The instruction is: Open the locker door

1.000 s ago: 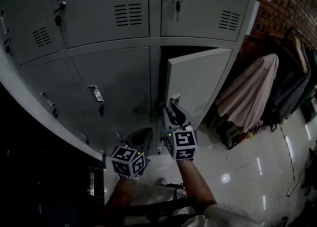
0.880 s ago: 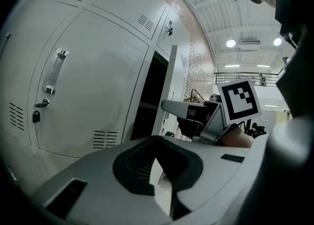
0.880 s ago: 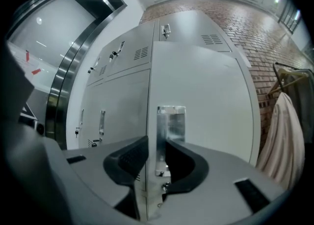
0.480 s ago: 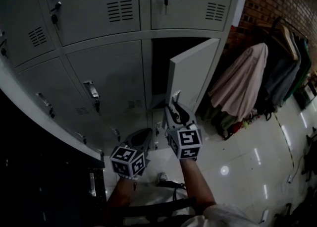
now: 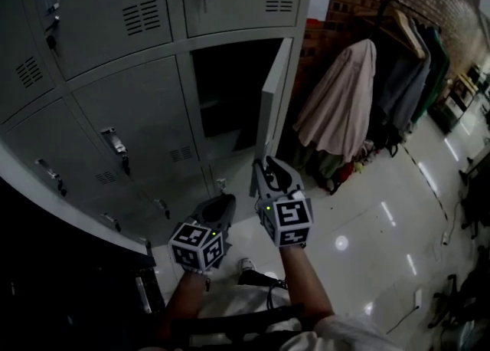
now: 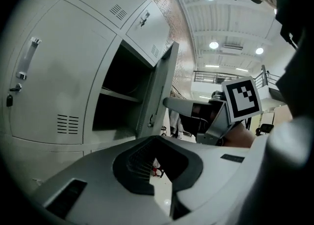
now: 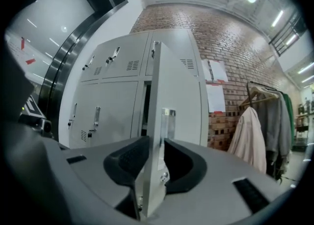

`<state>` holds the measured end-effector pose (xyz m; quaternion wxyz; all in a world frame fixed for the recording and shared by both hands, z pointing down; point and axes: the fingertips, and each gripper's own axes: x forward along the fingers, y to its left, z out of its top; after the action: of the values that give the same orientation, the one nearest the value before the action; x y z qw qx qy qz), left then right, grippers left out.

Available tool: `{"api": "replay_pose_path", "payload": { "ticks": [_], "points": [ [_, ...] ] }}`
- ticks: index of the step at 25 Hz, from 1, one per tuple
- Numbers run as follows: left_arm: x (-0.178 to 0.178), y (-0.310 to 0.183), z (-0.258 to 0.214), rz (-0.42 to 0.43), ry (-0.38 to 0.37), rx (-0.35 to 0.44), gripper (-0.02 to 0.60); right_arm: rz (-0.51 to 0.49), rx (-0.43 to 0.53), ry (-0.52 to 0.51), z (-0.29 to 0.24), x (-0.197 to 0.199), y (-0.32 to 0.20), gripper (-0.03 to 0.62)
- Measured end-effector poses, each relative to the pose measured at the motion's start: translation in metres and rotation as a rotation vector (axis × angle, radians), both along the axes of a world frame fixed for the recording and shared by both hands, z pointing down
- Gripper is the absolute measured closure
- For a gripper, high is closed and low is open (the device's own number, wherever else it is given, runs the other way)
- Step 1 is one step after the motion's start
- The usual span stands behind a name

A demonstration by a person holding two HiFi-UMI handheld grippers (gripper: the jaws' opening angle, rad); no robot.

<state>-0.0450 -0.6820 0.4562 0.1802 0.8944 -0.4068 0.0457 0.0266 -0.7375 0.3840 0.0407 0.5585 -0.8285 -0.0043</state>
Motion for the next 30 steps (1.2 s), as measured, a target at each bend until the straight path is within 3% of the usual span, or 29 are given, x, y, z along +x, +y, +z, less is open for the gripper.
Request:
{"api": "replay_pose_path", "payload": {
  "ticks": [3, 13, 16, 18, 30],
  "points": [
    [0.02, 0.005, -0.001, 0.048, 0.011, -0.001, 0.583, 0.036, -0.011, -0.009, 0.003, 0.022, 0.012, 0.522],
    [0.078, 0.011, 0.004, 0.199, -0.002, 0.014, 0.583, 0.221, -0.002, -0.071, 0.005, 0.124, 0.022, 0.531],
    [0.087, 0.006, 0.006, 0.218, -0.005, 0.012, 0.583, 0.272, -0.004, -0.098, 0.006, 0.152, 0.019, 0.54],
    [0.093, 0.002, 0.007, 0.226, -0.009, 0.01, 0.583, 0.305, -0.008, -0.108, 0.006, 0.17, 0.015, 0.589],
    [0.102, -0.032, 0.008, 0.219, -0.028, 0.007, 0.583, 0.401, -0.017, -0.16, 0.012, 0.256, -0.027, 0.591]
  ]
}}
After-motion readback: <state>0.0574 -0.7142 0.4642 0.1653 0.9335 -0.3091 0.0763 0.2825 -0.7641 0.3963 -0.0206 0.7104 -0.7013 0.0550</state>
